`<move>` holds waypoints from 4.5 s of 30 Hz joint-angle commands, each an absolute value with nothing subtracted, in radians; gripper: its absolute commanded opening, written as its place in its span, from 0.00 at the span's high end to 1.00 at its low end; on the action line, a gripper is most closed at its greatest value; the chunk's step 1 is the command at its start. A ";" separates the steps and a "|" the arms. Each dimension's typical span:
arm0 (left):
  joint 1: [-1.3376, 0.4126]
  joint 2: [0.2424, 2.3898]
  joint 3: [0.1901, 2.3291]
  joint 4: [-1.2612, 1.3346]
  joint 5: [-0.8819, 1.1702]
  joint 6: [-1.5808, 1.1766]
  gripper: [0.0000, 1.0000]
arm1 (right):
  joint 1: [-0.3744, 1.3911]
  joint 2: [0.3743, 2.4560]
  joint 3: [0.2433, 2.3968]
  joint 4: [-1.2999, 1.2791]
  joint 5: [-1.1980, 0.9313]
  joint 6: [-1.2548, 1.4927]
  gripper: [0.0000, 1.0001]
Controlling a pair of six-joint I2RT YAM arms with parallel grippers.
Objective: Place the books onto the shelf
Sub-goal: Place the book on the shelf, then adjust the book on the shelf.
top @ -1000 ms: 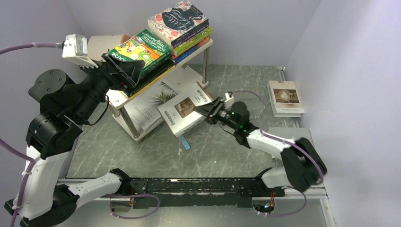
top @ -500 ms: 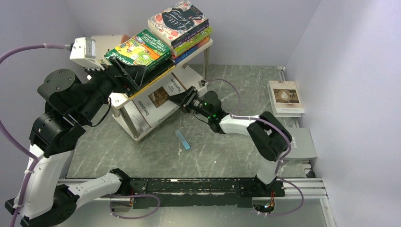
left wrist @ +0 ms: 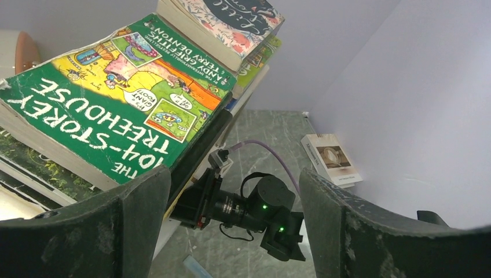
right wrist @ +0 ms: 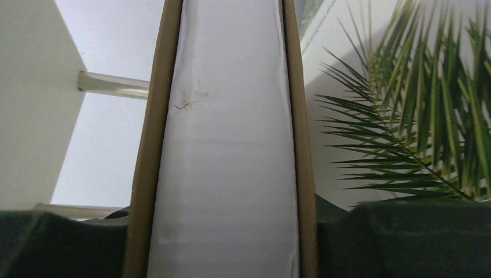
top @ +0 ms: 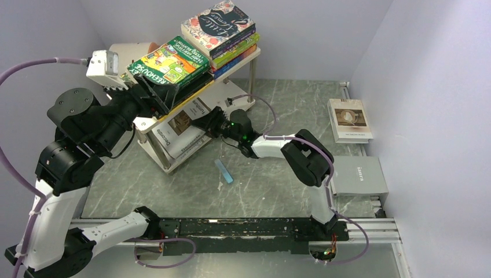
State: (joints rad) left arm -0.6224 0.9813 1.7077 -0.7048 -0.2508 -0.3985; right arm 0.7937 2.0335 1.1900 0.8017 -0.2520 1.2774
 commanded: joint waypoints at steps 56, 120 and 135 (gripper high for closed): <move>-0.618 0.948 1.677 -0.746 -0.289 -0.386 0.14 | 0.720 1.876 1.482 -0.079 0.136 0.603 0.00; -0.618 0.959 1.680 -0.764 -0.297 -0.385 0.13 | 0.652 1.949 1.496 0.178 -0.146 0.397 0.27; -0.618 0.963 1.677 -0.761 -0.292 -0.385 0.13 | 0.597 1.992 1.430 0.280 -0.303 0.600 0.02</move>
